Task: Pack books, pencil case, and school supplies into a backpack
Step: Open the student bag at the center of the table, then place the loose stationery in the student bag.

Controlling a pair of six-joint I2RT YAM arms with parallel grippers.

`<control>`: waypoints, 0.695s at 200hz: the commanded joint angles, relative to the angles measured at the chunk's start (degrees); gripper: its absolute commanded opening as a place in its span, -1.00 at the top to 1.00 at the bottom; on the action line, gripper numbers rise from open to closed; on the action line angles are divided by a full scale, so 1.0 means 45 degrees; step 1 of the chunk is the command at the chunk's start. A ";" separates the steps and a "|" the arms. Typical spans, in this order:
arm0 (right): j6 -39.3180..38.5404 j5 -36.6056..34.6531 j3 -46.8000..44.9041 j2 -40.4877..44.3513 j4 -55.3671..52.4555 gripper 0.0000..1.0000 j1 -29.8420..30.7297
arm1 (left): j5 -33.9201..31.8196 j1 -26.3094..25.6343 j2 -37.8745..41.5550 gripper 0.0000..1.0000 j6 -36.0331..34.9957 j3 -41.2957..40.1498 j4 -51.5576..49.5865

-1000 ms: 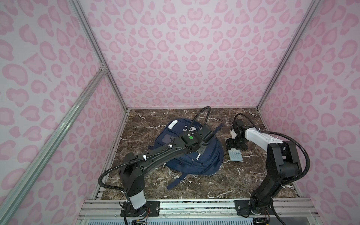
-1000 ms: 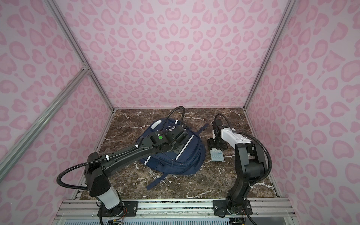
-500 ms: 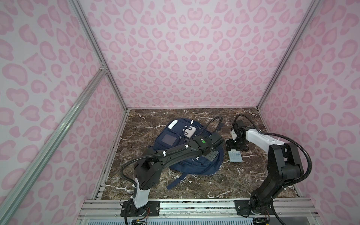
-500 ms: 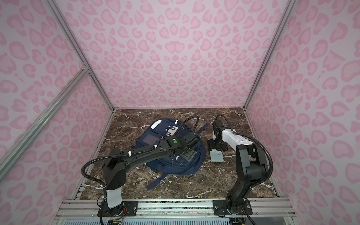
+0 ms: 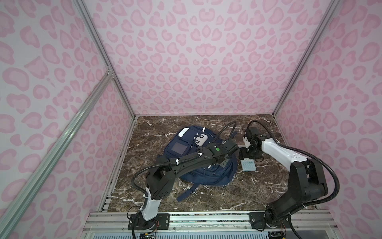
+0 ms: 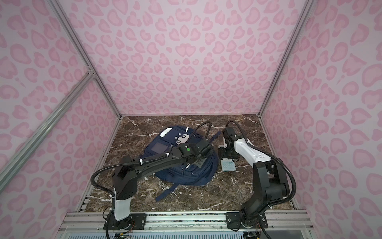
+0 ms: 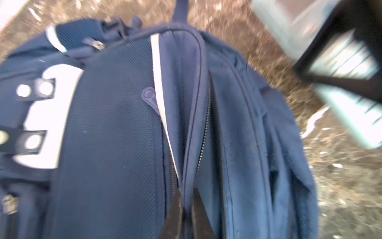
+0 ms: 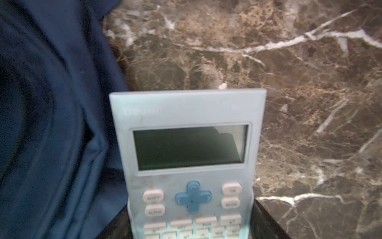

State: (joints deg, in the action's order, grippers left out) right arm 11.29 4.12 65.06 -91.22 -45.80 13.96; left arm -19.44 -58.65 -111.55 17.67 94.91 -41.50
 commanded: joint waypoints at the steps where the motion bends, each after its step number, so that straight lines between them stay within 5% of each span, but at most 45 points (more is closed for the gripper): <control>1: 0.1016 0.0348 0.0319 0.0673 -0.0162 -0.19 0.0528 | 0.0873 0.0300 0.0784 0.94 0.0437 -0.0296 0.0454; 31: 0.2293 -0.0219 0.1280 0.0547 -0.0643 -0.24 0.2408 | 0.2929 0.1108 0.1864 0.94 0.1464 -0.1189 0.1783; 76: 0.3801 0.0818 0.1462 -0.0679 0.1206 -0.21 0.3746 | 0.2117 0.1452 0.3380 0.94 0.2764 -0.2134 0.3353; 101: 0.4768 0.1441 0.1526 -0.1092 0.2598 -0.24 0.4380 | 0.3162 0.1550 0.3723 0.94 0.3704 -0.3272 0.5204; 139: 0.5466 0.1756 0.2612 -0.2299 0.3272 -0.60 0.4811 | 0.3974 0.1511 0.3670 0.94 0.4099 -0.3884 0.5811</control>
State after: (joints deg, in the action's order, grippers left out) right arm 32.16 6.48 74.81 -99.37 -39.77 34.92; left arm -8.19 -51.48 -95.53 33.74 78.26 -27.24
